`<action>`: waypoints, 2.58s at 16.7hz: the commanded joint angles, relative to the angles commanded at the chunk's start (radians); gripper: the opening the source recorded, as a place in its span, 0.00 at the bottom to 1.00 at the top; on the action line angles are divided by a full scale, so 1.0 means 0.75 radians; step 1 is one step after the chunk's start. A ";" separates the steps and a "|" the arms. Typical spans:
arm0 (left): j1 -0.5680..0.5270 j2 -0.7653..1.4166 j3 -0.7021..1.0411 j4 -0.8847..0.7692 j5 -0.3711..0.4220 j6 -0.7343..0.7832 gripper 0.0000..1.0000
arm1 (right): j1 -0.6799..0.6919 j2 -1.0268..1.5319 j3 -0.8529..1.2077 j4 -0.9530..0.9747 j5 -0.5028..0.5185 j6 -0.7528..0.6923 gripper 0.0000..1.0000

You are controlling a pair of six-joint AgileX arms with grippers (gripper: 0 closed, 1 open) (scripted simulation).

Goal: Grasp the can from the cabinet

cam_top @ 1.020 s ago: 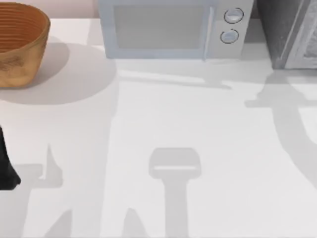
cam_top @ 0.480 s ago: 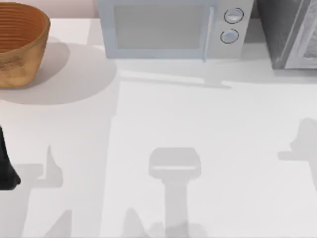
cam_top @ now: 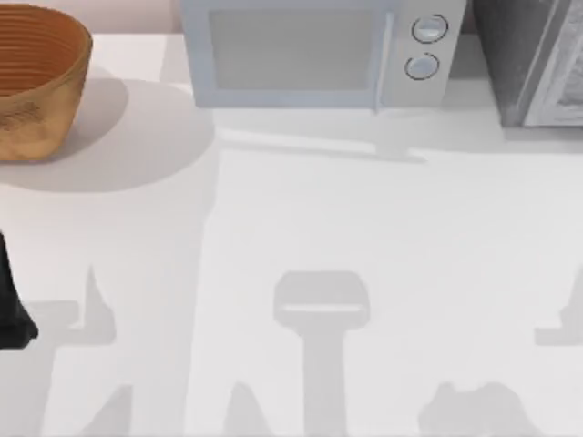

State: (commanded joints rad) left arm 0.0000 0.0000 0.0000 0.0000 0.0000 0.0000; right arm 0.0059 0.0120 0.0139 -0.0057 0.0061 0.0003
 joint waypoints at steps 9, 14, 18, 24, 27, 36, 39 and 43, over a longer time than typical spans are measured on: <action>0.000 0.000 0.000 0.000 0.000 0.000 1.00 | -0.025 0.031 -0.009 0.030 -0.040 0.000 0.00; 0.000 0.000 0.000 0.000 0.000 0.000 1.00 | -0.195 0.343 0.098 0.252 -0.303 -0.008 0.00; 0.000 0.000 0.000 0.000 0.000 0.000 1.00 | -0.418 0.764 0.248 0.558 -0.649 -0.016 0.00; 0.000 0.000 0.000 0.000 0.000 0.000 1.00 | -0.799 1.568 0.511 1.115 -1.268 -0.034 0.00; 0.000 0.000 0.000 0.000 0.000 0.000 1.00 | -0.978 1.992 0.635 1.390 -1.576 -0.046 0.00; 0.000 0.000 0.000 0.000 0.000 0.000 1.00 | -1.341 2.924 0.881 1.978 -2.281 -0.076 0.00; 0.000 0.000 0.000 0.000 0.000 0.000 1.00 | -1.377 3.018 0.905 2.040 -2.364 -0.080 0.00; 0.000 0.000 0.000 0.000 0.000 0.000 1.00 | -1.378 3.020 0.906 2.042 -2.366 -0.080 0.00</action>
State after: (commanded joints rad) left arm 0.0000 0.0000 0.0000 0.0000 0.0000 0.0000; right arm -1.0279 2.2773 0.6935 1.5256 -1.7687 -0.0597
